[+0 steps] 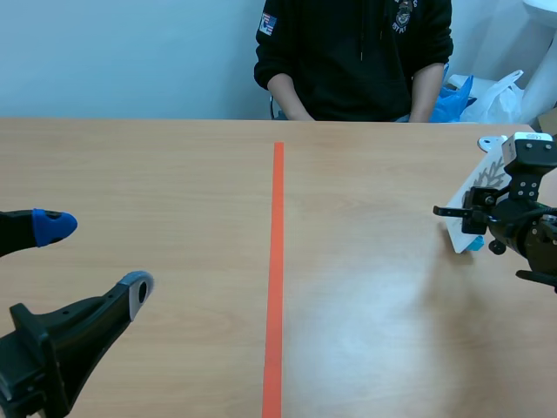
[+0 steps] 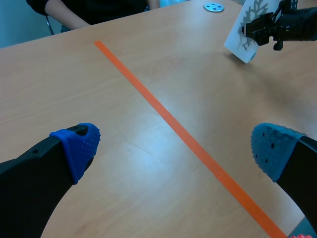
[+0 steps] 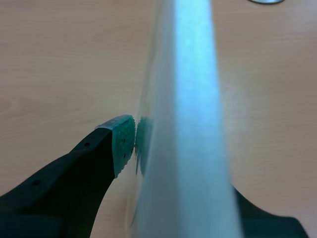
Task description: Sort the leaf by its shape. The table is split by an orange tape line. A compound leaf with several leaflets goes to the left side, a simple leaf with one blade goes to the right side. Return to the home posture when a red brick is placed on the table.
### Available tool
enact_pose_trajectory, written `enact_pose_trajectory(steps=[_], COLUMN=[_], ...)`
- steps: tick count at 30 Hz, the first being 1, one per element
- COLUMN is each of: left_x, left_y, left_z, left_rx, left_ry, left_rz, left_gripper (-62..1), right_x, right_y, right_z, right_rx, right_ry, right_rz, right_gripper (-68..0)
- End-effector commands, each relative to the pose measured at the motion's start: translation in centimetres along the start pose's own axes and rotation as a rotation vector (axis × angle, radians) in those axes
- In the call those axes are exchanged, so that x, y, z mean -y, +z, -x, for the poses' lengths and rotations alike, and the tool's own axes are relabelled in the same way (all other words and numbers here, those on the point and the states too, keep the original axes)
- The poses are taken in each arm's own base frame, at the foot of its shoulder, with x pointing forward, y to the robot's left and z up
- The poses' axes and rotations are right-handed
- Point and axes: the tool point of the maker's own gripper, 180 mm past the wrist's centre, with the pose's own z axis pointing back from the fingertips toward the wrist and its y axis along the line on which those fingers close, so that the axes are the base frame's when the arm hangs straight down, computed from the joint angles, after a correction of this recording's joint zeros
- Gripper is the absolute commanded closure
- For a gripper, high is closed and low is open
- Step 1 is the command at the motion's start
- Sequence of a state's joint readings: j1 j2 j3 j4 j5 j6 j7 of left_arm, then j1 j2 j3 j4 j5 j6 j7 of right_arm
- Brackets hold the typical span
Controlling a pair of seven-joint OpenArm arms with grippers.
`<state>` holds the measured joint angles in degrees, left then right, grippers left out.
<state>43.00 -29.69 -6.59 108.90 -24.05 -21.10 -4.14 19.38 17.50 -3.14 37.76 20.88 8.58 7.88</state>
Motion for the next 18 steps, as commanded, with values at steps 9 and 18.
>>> enact_pose_trajectory(steps=[9,18], left_x=[0.1,0.1], left_y=[-0.1,-0.1], left_z=[-0.9,-0.9], left_rx=[0.03,0.03], left_ry=[-0.002,-0.002], left_rz=[0.003,0.003], left_gripper=[-62.3,-62.3], right_x=[0.7,-0.4], right_y=[-0.3,0.1], right_z=[-2.8,-4.8], right_rx=[0.062,0.109], right_ry=[0.01,-0.01], right_rz=[0.007,-0.128], right_gripper=[-32.8,-51.6])
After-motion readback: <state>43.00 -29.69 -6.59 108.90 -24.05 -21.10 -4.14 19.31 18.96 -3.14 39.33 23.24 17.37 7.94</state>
